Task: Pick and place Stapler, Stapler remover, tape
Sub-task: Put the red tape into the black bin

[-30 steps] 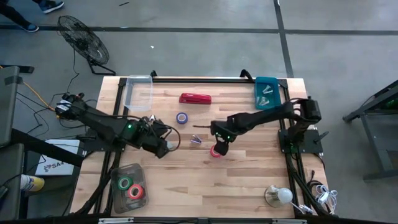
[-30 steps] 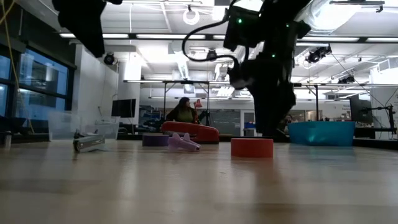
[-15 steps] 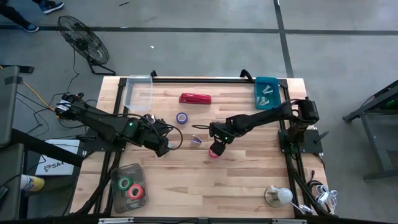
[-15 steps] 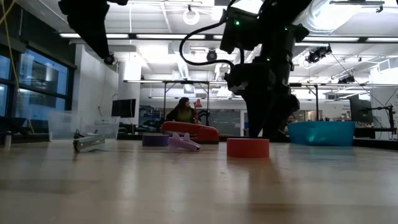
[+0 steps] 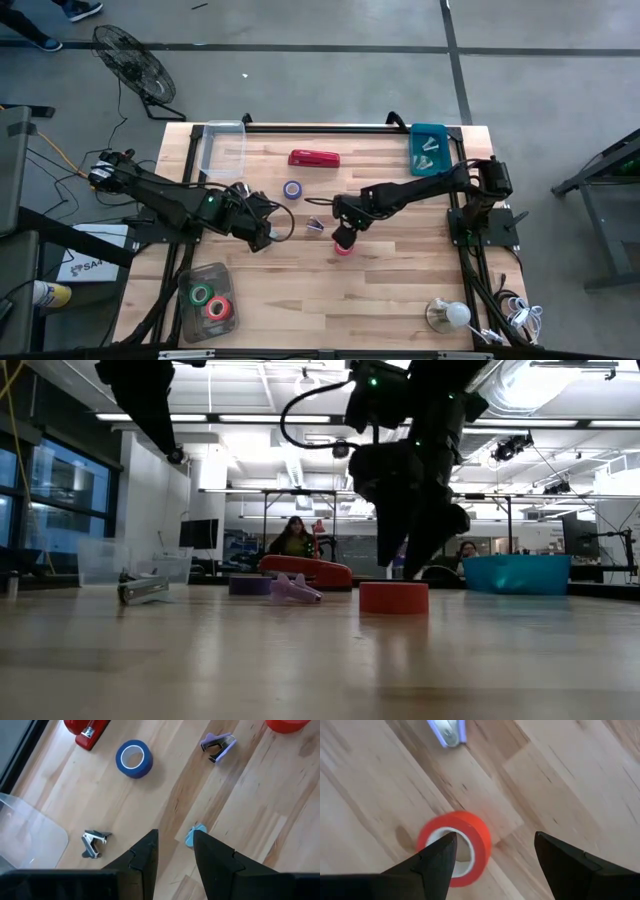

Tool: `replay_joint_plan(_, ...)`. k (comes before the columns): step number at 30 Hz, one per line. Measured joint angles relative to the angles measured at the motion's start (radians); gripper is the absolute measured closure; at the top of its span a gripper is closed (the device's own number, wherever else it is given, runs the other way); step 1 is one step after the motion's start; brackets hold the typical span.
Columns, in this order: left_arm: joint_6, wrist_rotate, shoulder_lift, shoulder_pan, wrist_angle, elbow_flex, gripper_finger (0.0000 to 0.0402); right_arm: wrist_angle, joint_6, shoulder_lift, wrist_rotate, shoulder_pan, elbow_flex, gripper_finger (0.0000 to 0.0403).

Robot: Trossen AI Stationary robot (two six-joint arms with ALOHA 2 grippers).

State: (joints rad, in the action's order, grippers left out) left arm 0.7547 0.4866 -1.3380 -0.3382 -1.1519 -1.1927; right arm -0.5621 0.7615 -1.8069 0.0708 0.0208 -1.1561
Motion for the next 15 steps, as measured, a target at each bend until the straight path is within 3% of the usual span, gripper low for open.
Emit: replay_joint_plan(15,-0.021,0.044,0.000,0.000,0.024,0.000,0.0282,0.002,0.055,-0.062,-0.065,0.082,-0.005,0.0144)
